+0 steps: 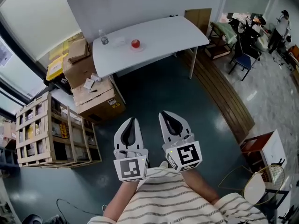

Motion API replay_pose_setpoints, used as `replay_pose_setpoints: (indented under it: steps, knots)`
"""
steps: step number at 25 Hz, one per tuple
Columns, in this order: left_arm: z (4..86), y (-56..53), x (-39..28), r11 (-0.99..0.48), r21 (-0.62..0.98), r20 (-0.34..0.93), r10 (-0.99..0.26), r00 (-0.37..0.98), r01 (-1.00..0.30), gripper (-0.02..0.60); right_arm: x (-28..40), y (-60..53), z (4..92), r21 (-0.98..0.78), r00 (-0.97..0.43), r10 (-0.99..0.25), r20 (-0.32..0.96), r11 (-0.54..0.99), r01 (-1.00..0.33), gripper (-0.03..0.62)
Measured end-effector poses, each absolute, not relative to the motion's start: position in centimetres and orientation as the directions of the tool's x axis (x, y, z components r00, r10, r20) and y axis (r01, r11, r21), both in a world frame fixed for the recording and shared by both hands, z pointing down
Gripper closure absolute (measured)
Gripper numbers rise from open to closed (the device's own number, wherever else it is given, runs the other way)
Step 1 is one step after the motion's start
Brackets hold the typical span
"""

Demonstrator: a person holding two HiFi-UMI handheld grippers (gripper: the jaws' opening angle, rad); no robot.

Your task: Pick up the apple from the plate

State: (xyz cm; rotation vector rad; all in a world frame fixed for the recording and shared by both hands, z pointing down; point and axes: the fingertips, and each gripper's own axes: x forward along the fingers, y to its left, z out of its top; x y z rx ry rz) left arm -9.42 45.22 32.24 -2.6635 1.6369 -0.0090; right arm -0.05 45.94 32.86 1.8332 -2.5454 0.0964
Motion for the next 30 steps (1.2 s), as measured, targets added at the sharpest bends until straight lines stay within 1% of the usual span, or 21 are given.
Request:
replay_pose_setpoints:
  steps: [6, 12, 24, 30]
  knots:
    - [32.6, 44.3, -8.5, -0.435, -0.006, 0.003, -0.901, 0.435, -0.901, 0.577, 1.2, 44.7, 33.4, -0.058, -0.328, -0.944, 0.046, 0.325, -0.944, 0.58]
    - [34.5, 40.9, -7.9, -0.442, -0.008, 0.022, -0.897, 0.442, -0.897, 0.577, 1.4, 41.3, 34.8, -0.065, -0.334, -0.94, 0.066, 0.33, -0.942, 0.58]
    - [34.3, 26.7, -9.2, -0.47, 0.018, 0.022, -0.882, 0.47, -0.883, 0.577, -0.2, 27.6, 34.2, -0.048, -0.314, -0.947, 0.065, 0.312, -0.949, 0.58]
    - [33.5, 19.3, -10.2, -0.485, 0.028, -0.006, -0.875, 0.485, -0.874, 0.577, -1.7, 20.5, 33.1, -0.028, -0.304, -0.951, 0.055, 0.303, -0.953, 0.58]
